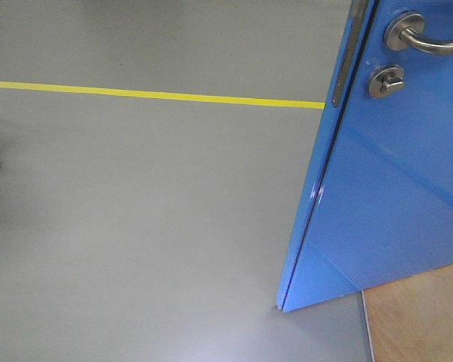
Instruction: Move to blue door and open it
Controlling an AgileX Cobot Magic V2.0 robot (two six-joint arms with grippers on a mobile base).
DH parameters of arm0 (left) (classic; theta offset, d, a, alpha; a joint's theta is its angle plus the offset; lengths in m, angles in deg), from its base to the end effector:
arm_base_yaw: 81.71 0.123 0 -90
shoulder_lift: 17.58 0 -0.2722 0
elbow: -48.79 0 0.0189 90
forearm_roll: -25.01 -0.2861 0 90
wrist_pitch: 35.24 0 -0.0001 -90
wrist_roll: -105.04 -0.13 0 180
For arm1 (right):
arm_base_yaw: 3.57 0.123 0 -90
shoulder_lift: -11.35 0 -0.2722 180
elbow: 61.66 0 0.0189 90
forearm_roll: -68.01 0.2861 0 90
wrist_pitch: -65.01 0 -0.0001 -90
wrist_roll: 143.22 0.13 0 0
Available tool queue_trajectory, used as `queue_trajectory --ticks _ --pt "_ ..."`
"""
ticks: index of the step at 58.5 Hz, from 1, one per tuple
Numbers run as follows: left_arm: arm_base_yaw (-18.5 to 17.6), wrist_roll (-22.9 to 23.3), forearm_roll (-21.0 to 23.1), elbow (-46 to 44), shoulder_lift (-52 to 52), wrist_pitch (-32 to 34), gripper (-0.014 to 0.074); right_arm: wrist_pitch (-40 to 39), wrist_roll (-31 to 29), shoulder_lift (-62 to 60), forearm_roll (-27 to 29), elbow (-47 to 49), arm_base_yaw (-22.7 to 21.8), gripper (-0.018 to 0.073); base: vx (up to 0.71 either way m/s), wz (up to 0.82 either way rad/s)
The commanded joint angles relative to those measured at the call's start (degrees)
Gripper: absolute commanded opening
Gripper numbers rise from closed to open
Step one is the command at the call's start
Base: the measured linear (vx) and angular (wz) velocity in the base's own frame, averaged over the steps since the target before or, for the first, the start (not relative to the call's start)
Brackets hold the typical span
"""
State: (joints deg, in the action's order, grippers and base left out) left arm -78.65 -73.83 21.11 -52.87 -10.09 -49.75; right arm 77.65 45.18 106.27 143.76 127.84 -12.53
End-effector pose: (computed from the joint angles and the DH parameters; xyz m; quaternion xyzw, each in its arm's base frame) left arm 0.1416 0.0098 0.1748 -0.0082 0.7677 0.0384 0.6396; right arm 0.4330 -0.0403 0.4390 0.4500 0.5342 0.4917 0.5200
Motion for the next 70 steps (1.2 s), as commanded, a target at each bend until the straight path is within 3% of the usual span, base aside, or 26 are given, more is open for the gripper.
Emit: queue_trajectory --ticks 1,70 --pt "-0.2 0.4 0.2 -1.5 -0.8 4.6 0.0073 1.1 -0.4 -1.3 0.9 1.9 0.2 0.0011 0.18 0.14" --pt "-0.2 0.4 0.2 -1.5 -0.8 4.6 0.0073 1.1 -0.4 -1.3 1.0 1.9 0.2 0.0011 0.23 0.01"
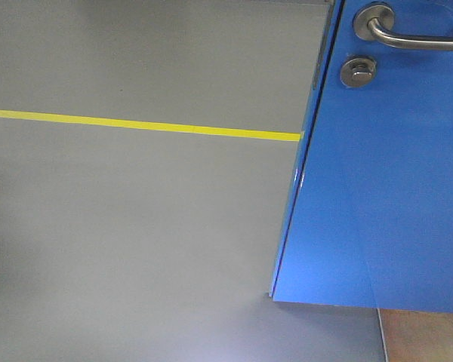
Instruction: Move to blue door and open it
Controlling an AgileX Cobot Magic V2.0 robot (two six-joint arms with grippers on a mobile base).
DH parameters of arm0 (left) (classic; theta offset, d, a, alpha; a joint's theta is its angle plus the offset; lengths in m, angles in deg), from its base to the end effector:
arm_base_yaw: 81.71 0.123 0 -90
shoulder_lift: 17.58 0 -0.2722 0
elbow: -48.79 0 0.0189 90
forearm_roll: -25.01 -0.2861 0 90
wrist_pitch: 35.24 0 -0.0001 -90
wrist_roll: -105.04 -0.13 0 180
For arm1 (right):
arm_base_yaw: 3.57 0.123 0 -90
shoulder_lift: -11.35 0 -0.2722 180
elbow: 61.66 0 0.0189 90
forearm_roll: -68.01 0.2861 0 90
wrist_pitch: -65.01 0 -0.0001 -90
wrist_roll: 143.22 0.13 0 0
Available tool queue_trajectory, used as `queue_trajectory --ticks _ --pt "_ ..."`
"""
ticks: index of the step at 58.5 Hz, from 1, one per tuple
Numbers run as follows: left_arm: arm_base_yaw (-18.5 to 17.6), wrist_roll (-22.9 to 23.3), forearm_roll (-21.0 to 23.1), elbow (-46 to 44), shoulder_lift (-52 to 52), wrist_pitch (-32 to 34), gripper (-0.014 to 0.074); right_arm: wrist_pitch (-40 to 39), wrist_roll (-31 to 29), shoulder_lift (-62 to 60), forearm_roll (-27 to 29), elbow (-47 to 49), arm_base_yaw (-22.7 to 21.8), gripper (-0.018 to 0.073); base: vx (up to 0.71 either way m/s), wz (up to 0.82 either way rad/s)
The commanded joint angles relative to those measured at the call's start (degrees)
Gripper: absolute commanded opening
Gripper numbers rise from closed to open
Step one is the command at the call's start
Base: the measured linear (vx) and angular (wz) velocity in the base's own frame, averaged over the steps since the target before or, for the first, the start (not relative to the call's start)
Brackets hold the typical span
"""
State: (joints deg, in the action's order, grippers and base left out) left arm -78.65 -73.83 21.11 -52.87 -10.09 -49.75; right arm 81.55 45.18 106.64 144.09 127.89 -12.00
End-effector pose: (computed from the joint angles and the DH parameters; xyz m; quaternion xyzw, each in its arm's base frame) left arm 0.1416 0.0098 0.1748 -0.0082 0.7677 0.0384 0.6396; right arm 0.4345 -0.0280 0.4345 0.4359 0.5555 0.5071 0.4943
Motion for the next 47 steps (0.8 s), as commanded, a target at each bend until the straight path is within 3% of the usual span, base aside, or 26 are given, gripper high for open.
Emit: queue_trajectory --ticks 1,47 --pt "-0.2 0.4 0.2 -1.5 -0.8 4.6 0.0073 -2.8 -0.4 -1.7 0.6 1.9 -0.3 0.0011 0.25 -0.05" --pt "-0.2 0.4 0.2 -1.5 -0.8 4.6 0.0073 -2.8 -0.4 -1.2 0.6 1.9 -0.3 0.0011 0.14 -0.07"
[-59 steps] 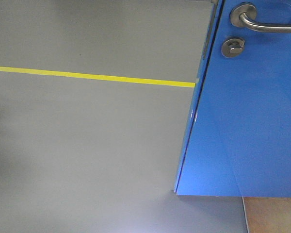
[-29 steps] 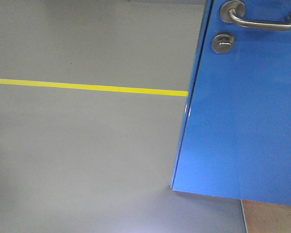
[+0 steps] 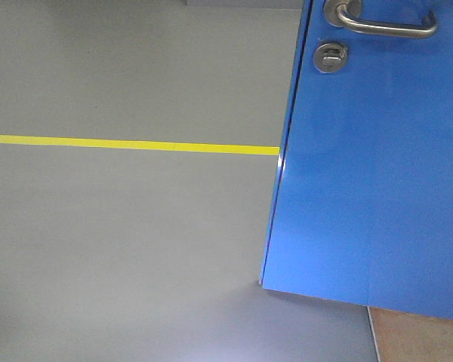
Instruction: Move to blue door and open it
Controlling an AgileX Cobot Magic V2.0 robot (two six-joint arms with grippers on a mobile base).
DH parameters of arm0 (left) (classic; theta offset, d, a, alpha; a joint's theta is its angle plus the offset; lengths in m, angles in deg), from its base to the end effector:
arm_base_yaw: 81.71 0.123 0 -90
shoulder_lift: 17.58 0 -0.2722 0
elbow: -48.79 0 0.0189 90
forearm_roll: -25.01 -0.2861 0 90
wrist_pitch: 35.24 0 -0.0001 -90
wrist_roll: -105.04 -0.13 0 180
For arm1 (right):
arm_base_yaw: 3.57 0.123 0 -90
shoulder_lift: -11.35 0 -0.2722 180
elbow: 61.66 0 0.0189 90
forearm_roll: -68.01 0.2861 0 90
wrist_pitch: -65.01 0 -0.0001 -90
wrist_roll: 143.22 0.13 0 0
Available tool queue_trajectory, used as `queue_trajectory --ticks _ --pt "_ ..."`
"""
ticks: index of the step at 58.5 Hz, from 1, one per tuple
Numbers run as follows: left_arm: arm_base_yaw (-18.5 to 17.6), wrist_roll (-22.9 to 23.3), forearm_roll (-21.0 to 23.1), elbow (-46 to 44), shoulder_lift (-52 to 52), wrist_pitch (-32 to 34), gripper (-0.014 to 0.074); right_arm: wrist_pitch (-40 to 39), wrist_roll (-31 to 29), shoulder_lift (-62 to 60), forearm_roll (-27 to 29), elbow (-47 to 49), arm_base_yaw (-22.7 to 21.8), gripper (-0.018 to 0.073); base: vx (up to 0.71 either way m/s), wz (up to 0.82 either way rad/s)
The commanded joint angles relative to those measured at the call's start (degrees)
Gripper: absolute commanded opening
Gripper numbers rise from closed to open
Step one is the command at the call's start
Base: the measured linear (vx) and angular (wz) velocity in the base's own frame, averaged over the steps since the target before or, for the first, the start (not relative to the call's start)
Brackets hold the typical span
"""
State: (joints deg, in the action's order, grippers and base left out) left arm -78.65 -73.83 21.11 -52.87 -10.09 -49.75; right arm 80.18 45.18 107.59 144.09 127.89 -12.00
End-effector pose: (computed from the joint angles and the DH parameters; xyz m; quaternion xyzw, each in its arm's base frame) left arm 0.1416 0.0098 0.1748 -0.0082 0.7677 0.0384 0.6396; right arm 0.4399 -0.0317 0.4280 0.4457 0.5522 0.4999 0.4965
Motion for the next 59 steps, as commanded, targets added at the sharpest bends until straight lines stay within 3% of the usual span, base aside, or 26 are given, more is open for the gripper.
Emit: queue_trajectory --ticks 1,29,34,46,59 --pt "-0.2 0.4 0.2 -1.5 -0.8 4.6 0.0073 -1.4 -0.4 -2.1 0.6 1.9 -0.3 0.0011 0.03 -0.04" --pt "-0.2 0.4 0.2 -1.5 -0.8 4.6 0.0073 -1.5 -0.5 -2.6 -0.9 1.9 -0.3 0.0011 0.01 -0.01" --pt "-0.2 0.4 0.2 -1.5 -0.8 4.6 0.0073 -2.2 -0.5 -4.2 -10.1 1.1 -0.2 0.0011 0.0 0.0" --pt "-0.2 0.4 0.2 -1.5 -0.8 4.6 0.0073 3.3 -0.5 -14.1 -44.8 -7.8 -0.2 0.0011 0.0 0.0" --pt "-0.2 0.4 0.2 -1.5 -0.8 4.6 0.0073 6.6 -0.3 -31.1 -74.1 -25.9 -0.2 0.0011 0.0 0.0"
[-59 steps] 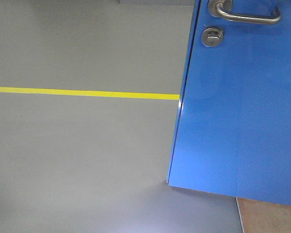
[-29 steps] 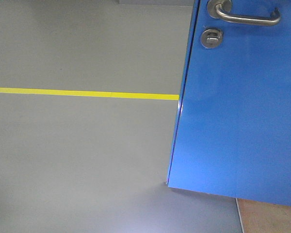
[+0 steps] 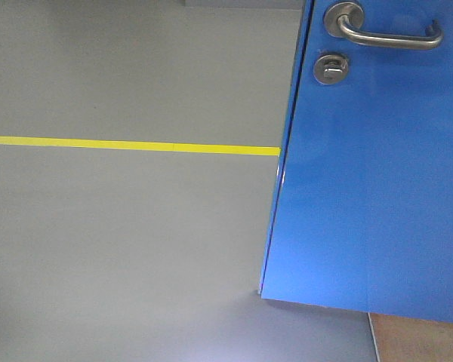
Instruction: Move to blue door and open it
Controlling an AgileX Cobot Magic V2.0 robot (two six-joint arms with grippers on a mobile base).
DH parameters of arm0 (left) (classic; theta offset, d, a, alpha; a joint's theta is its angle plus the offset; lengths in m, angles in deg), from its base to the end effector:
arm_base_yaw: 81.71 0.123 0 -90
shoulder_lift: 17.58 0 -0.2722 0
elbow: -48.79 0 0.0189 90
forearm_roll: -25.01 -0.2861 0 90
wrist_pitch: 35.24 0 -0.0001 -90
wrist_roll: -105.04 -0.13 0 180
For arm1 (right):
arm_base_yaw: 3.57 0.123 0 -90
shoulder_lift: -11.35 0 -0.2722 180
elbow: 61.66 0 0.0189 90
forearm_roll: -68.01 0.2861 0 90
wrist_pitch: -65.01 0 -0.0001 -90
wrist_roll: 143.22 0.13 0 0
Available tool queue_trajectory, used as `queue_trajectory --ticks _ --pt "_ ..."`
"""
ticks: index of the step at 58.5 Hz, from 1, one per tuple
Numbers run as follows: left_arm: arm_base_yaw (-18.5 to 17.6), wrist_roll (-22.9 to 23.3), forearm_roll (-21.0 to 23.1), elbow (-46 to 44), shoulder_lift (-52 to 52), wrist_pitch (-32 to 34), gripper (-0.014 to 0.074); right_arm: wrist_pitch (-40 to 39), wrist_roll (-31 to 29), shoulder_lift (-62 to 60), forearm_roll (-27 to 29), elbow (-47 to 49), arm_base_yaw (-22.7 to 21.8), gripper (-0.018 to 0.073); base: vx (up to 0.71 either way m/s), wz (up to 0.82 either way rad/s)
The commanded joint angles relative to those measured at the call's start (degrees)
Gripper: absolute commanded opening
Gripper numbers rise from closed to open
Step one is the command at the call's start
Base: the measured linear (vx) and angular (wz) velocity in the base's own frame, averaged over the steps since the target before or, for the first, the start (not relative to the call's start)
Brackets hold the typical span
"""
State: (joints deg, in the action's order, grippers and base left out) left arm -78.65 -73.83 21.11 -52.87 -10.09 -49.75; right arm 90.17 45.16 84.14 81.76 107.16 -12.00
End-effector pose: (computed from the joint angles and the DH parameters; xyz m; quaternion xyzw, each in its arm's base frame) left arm 0.1416 0.0098 0.1748 -0.0082 0.7677 0.0384 0.6396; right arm 0.3230 -0.0346 0.3907 0.1764 0.7916 0.1040 0.5757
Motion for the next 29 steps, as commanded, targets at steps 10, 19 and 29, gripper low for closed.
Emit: queue_trajectory --ticks 10,19,29 --pt "-0.2 0.4 0.2 -1.5 -0.8 4.6 0.0073 -11.8 -0.1 -23.4 -26.7 -22.6 -0.3 0.0011 0.0 0.0" --pt "-0.2 0.4 0.2 -1.5 -0.8 4.6 0.0073 -18.2 0.0 -37.2 -26.3 -37.0 -0.3 0.0011 0.0 0.0" --pt "-0.2 0.4 0.2 -1.5 -0.8 4.6 0.0073 -23.6 -0.1 -47.7 -20.6 -52.1 -0.3 0.0011 0.0 0.0"
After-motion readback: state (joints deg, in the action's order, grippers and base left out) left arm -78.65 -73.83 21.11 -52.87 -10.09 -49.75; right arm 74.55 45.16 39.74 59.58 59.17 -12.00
